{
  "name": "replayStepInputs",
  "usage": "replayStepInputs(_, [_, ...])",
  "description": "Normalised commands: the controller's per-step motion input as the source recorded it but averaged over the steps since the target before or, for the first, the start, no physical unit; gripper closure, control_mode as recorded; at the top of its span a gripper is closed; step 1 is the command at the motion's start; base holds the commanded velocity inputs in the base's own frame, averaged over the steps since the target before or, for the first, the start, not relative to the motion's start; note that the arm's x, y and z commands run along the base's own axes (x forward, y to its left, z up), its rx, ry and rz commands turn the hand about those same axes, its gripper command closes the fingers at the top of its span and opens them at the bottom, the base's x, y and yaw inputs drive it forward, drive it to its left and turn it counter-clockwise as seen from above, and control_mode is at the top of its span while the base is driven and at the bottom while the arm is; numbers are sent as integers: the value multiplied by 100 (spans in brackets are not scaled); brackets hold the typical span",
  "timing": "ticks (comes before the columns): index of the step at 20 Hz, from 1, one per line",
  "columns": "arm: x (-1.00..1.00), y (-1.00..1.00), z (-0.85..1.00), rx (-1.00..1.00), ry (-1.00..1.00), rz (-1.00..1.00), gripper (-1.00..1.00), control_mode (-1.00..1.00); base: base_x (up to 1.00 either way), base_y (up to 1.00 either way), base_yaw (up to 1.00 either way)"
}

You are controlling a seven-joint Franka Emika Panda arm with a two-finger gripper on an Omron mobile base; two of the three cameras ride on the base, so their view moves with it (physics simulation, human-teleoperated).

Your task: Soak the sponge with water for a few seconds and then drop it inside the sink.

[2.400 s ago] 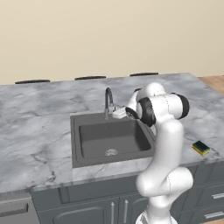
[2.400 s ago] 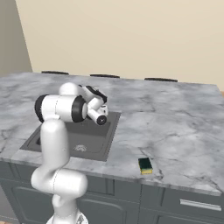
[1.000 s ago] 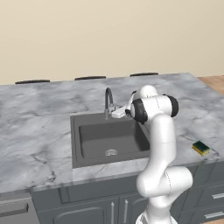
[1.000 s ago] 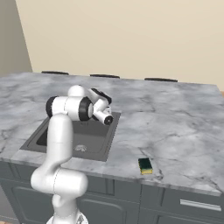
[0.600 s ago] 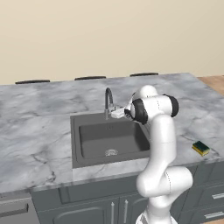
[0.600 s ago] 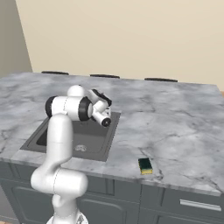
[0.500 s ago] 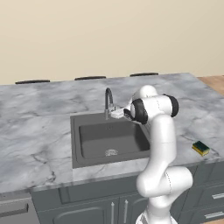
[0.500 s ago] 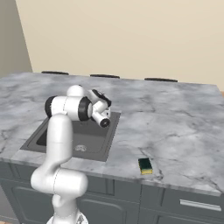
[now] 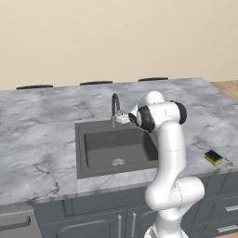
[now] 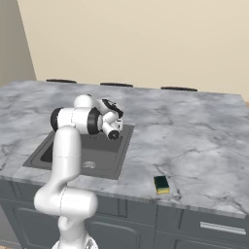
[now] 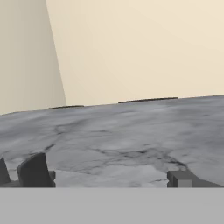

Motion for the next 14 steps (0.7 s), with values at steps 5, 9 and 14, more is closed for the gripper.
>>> replayStepInputs(5, [77,-30,-25,0,1,-3,-100,-100,0,0,0])
replayStepInputs(9, [69,-29,-30,0,2,-6,-100,-100,0,0,0])
replayStepInputs(14, [58,-35,-38,0,2,-6,-100,-100,0,0,0])
